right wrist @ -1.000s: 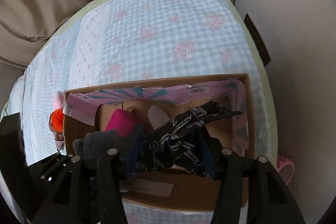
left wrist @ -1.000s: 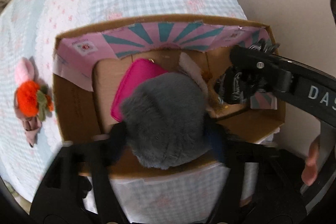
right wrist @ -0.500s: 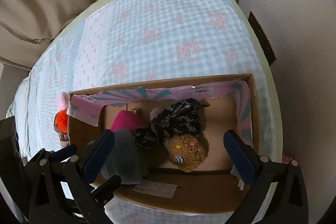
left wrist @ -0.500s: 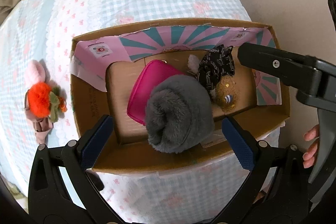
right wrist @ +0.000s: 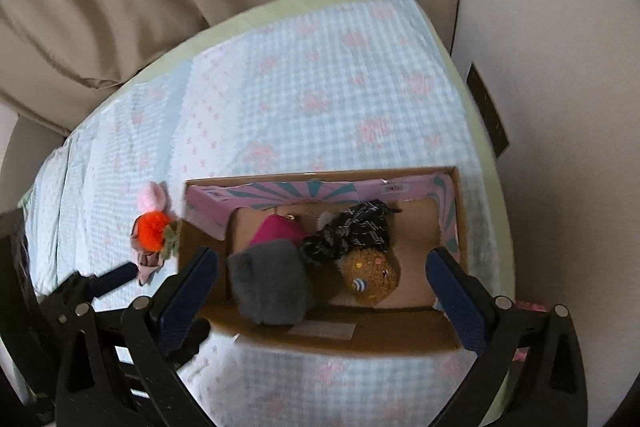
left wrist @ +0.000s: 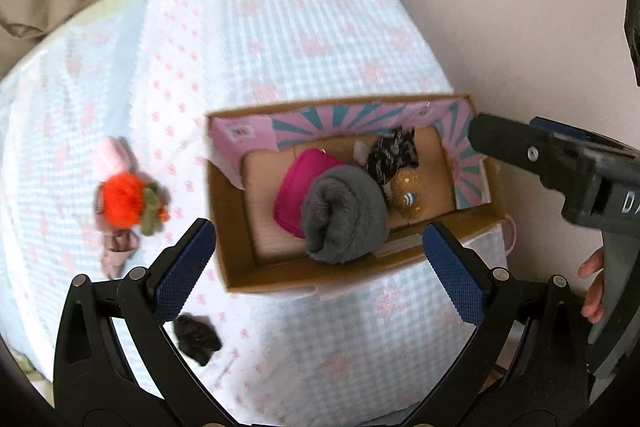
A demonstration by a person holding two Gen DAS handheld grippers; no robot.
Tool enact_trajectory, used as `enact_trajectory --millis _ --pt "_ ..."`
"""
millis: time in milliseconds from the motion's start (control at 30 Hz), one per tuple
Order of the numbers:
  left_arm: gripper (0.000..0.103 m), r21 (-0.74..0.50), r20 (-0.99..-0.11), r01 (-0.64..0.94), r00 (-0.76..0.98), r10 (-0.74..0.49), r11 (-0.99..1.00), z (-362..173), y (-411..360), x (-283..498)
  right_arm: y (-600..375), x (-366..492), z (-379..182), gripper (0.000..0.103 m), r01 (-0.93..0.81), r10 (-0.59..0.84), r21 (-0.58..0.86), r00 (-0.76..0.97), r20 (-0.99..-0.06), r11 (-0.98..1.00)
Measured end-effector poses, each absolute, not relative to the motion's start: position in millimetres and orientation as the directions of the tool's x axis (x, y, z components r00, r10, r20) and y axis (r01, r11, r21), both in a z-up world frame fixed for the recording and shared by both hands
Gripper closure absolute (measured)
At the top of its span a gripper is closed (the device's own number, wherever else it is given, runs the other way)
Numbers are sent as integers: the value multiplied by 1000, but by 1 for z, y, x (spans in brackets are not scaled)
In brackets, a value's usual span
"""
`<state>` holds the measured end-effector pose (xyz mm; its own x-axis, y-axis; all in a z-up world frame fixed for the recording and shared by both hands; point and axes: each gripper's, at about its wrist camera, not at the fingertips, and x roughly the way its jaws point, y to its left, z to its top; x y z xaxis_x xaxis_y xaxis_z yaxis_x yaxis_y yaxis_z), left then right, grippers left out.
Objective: Organize soft objects
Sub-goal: 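Open both tools to drop the sock and cloth into the box, then move both tools back toward the black sock and red pompom toy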
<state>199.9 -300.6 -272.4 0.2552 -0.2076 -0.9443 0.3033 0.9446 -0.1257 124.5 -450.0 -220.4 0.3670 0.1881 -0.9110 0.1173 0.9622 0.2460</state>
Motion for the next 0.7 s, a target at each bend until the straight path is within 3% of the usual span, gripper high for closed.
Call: enact_trajectory --millis 333,700 --pt "0 -86 -884 255 427 -192 963 -177 -213 150 -384 63 -110 0 55 121 178 535 -836 982" --pt "0 -77 -824 176 543 -162 981 -113 -92 89 -286 4 -55 0 -13 112 132 614 -781 991"
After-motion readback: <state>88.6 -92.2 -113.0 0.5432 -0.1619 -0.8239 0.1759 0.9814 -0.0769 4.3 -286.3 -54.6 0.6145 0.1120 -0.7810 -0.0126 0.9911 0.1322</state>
